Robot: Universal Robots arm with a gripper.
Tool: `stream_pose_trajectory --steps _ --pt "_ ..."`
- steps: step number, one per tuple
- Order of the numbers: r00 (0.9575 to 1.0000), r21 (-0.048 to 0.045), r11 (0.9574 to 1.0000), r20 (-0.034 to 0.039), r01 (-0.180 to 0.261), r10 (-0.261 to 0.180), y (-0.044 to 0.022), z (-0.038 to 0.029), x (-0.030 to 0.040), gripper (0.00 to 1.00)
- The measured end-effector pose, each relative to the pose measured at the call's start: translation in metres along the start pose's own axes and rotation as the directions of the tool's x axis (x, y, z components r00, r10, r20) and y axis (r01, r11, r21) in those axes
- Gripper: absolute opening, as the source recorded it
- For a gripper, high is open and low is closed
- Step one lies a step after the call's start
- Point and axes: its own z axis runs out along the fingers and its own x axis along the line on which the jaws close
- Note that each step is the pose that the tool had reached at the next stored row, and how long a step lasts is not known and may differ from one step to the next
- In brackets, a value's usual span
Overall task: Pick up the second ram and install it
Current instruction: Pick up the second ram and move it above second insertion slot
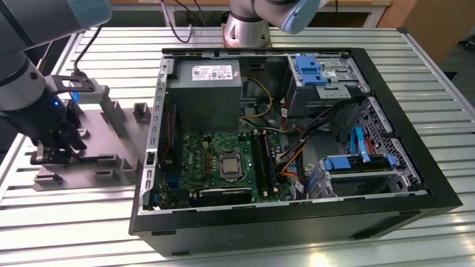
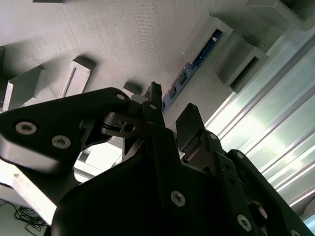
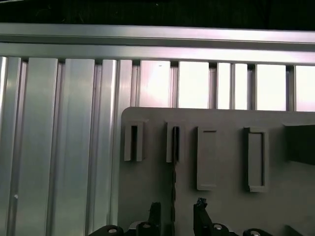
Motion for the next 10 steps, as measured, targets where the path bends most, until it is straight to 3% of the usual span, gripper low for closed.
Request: stream_pose_trajectory --steps 10 --pt "1.0000 -0.0002 1.0000 -0.0002 0.000 0.000 0.0009 0.0085 0.0006 0.40"
